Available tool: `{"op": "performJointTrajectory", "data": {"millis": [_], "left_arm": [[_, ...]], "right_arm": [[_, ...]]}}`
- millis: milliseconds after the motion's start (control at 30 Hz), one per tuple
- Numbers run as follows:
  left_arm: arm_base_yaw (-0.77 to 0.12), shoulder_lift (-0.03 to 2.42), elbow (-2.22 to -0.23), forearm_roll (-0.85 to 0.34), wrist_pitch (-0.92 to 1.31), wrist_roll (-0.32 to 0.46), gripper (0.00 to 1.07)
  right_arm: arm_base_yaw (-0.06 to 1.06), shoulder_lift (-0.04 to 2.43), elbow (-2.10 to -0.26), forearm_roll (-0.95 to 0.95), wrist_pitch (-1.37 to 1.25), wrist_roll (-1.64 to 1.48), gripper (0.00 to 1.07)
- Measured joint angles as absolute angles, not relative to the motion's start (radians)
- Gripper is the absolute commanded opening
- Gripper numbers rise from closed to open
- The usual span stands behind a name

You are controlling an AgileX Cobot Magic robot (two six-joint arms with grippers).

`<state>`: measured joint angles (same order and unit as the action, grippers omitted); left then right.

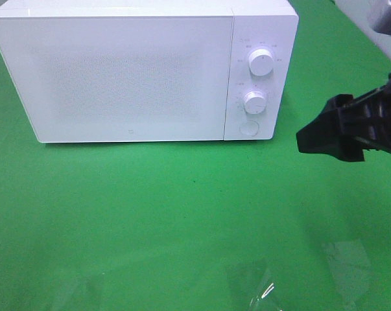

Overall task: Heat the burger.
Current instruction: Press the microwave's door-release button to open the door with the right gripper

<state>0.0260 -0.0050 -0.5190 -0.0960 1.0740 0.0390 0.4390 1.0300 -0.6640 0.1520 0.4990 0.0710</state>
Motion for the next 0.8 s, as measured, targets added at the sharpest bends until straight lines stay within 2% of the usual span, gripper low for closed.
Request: {"op": "performJointTrajectory", "data": {"millis": [200, 400, 467, 733, 800], "left_arm": [[0.026, -0.005, -0.519, -0.096, 1.074, 0.039, 0.99], [0.026, -0.005, -0.519, -0.096, 1.074, 0.039, 0.99], [0.026, -0.005, -0.519, -0.096, 1.074, 0.039, 0.99], [0.026, -0.005, -0.519, -0.096, 1.074, 0.039, 0.99], [0.026, -0.005, -0.519, -0.096, 1.074, 0.039, 0.99]], "right_arm": [[0.439, 0.917, -0.656, 0.124, 0.619, 0.071, 0.74], [0.436, 0.613, -0.617, 0.060, 0.683, 0.087, 0.77], [0.432, 0.583, -0.616, 0.052, 0.690, 0.096, 0.77], [0.285, 0.368, -0.615, 0.000, 0.822, 0.126, 0.76], [0.204, 0.249, -0.615, 0.000, 0.860, 0.126, 0.76]]}}
